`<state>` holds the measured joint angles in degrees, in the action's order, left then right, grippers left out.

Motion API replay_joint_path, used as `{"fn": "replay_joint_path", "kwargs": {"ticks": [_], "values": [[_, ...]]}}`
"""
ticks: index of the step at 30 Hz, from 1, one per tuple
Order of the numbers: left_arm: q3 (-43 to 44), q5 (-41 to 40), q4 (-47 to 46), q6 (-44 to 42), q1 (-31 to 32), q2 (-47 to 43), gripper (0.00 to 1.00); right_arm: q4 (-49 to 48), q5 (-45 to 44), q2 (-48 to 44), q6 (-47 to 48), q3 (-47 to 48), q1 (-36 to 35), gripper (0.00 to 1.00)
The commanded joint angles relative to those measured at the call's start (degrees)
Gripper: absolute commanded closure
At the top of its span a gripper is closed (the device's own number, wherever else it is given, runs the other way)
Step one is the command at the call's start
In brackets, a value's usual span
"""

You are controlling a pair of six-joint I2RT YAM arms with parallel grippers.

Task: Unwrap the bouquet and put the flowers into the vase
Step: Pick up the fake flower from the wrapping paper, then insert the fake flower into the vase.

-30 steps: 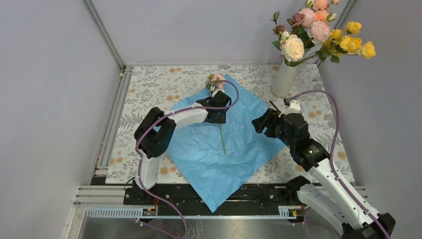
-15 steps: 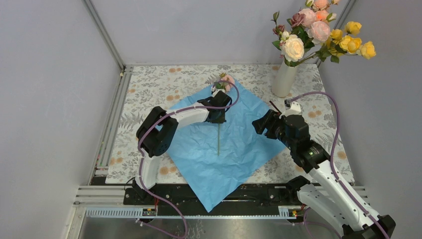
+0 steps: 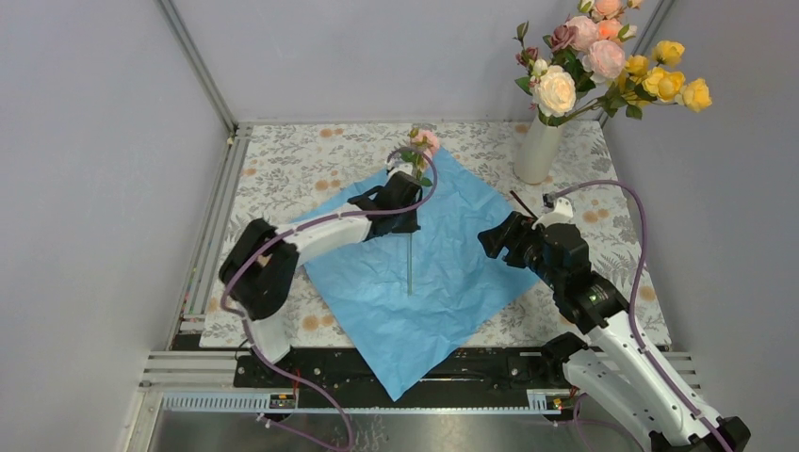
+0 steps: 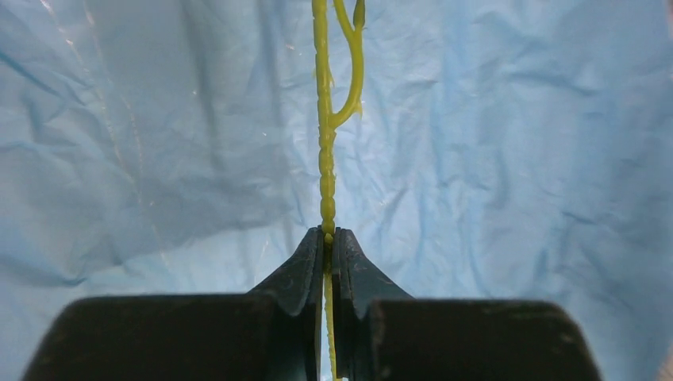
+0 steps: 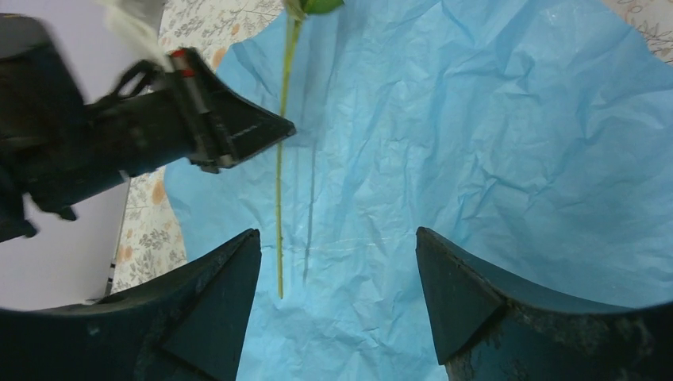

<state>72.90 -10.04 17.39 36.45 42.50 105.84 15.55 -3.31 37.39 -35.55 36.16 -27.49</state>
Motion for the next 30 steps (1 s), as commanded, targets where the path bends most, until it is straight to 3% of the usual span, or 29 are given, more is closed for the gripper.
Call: {"fn": "replay_joint_path", "kwargs": {"ticks": [1, 8, 16, 23, 30], "values": [[-5.6, 1.0, -10.1, -0.5, -0.3, -14.2, 1.0, -1.7, 3.1, -1.4, -1.7, -0.4, -0.3, 0.2], [-18.0, 9.2, -17.1, -0.7, -0.1, -32.1, 1.0, -14.1, 16.8, -3.3, -7.2, -3.9, -0.3, 0.14], [-30.8, 22.4, -29.1, 2.2, 1.4, -47.3, 1.0, -40.0, 37.0, 3.8, -20.0, -6.0, -0.3, 0.13], [-34.1, 28.0, -34.8, 5.6, 3.5, -50.9, 1.0, -46.1, 38.7, 9.0, -23.8, -3.9, -1.7, 0.17], [-34.7, 28.9, -41.1, 10.6, 7.7, -50.3, 1.0, -48.3, 32.7, 9.9, -21.5, -3.8, -6.6, 0.28]]}}
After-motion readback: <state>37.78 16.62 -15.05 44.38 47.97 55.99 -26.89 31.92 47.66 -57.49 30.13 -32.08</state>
